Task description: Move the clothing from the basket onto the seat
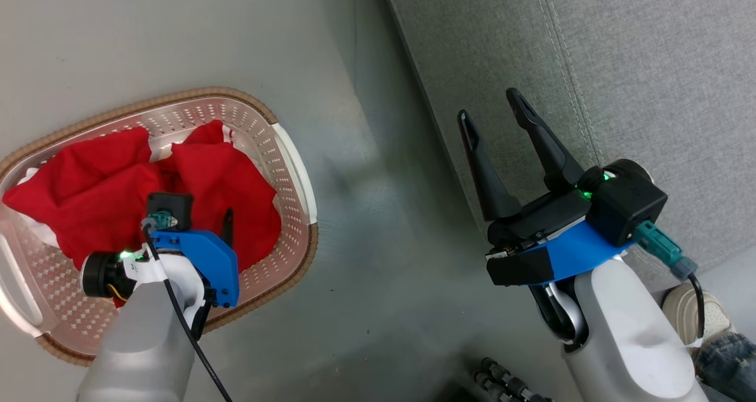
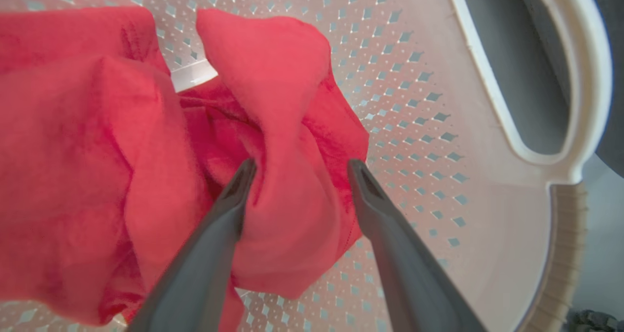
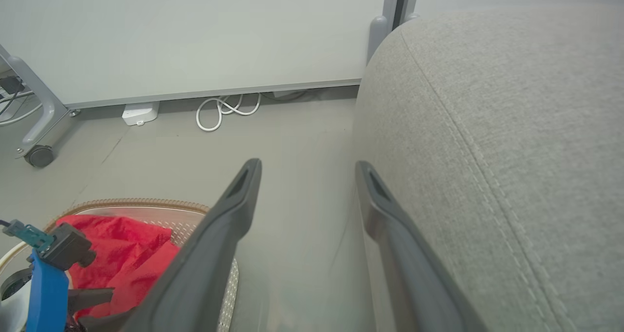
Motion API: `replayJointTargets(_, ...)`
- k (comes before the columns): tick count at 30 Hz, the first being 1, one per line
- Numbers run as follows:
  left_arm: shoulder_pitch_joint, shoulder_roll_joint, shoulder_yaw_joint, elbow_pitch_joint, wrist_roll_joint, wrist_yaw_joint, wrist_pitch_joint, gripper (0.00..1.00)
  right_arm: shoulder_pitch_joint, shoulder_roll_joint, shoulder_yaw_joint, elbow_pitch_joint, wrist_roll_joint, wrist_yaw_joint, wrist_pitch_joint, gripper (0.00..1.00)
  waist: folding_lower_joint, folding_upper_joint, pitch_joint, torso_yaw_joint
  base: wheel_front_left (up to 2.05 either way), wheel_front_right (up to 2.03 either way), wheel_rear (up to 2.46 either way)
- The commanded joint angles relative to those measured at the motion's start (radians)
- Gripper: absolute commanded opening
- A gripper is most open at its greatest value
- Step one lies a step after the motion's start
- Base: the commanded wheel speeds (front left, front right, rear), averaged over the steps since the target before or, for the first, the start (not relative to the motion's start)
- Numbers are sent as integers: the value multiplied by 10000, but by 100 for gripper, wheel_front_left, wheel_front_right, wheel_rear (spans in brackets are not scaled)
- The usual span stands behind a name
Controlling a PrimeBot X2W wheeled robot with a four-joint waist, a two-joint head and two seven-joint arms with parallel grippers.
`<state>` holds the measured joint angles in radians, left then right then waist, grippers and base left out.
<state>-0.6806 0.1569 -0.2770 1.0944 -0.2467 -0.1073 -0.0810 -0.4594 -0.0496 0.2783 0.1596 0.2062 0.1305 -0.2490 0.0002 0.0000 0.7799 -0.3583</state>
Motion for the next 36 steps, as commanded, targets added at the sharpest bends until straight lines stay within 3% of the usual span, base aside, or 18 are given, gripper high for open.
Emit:
replayJointTargets(1, -161, 13, -45, 129, -46, 3, -7, 100, -74, -15, 45, 15, 59, 4, -81, 100, -2, 0, 28, -51, 0, 0, 0)
replayJointTargets(2, -186, 7, -94, 248, -34, -10, 55, 95, -74, -17, 74, 25, 73, 4, -94, 100, -2, 0, 35, -76, 0, 0, 0)
replayJointTargets(3, -209, -14, -116, 348, -62, -39, 78, 0, -83, -17, 97, 40, 90, 4, -84, 100, -2, 0, 40, -97, 0, 0, 0)
replayJointTargets(14, -503, 16, -240, 945, -242, -140, -21, 0, -177, -15, 184, 163, 264, 4, -148, 100, -2, 0, 25, -252, 0, 0, 0)
replayJointTargets(25, -688, -182, -429, 1259, -382, -152, -199, 0, -223, -17, 91, 340, 190, 4, -171, 100, -2, 0, -234, 31, 0, 0, 0)
replayJointTargets(36, -383, -773, -962, 1413, -401, -208, -609, 0, 141, -21, -495, 1297, -372, 4, 9, 100, -2, 0, -2017, 926, 0, 0, 0)
